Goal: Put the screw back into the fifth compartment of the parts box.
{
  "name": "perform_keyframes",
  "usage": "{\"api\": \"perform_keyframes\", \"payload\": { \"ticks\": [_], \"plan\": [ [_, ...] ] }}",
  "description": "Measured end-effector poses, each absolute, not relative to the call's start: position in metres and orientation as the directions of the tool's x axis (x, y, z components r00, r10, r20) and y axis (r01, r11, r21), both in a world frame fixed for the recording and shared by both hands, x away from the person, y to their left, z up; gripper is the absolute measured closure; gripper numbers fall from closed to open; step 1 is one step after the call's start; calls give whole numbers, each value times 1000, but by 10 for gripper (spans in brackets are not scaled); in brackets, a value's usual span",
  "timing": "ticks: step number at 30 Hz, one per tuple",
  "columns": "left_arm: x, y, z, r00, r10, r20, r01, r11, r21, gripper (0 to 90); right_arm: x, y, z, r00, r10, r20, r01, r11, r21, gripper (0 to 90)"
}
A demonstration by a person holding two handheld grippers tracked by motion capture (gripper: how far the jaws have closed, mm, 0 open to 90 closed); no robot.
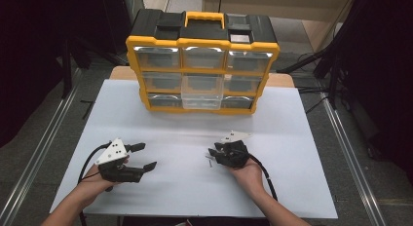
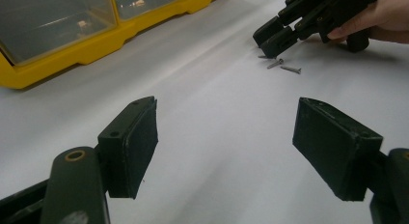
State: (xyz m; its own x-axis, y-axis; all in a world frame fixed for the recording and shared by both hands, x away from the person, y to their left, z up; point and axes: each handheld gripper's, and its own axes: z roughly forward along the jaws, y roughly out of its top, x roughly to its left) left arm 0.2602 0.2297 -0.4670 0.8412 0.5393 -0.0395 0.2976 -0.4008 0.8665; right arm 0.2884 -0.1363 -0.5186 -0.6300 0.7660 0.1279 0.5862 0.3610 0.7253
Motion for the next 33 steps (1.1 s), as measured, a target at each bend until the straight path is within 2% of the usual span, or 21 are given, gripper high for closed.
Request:
{"api": "perform_keyframes", "payload": {
  "ticks": [5,6,7,10,33],
  "plan": [
    [260,230,-467,840,541,-39,299,-402,866,241,287,-132,-519,-630,768,111,580,372,725,745],
    [260,230,-467,839,542,-39,299,-402,865,241,286,-131,-519,-630,768,114,584,372,722,800],
    [260,230,-467,839,542,-39,300,-402,865,241,286,-131,-519,-630,768,114,584,372,722,800],
    [260,230,-466,839,543,-37,303,-411,860,241,284,-131,-520,-617,778,117,590,360,723,883],
    [261,230,-468,840,541,-48,309,-403,861,241,290,-136,-511,-625,762,169,598,328,731,890]
  ]
}}
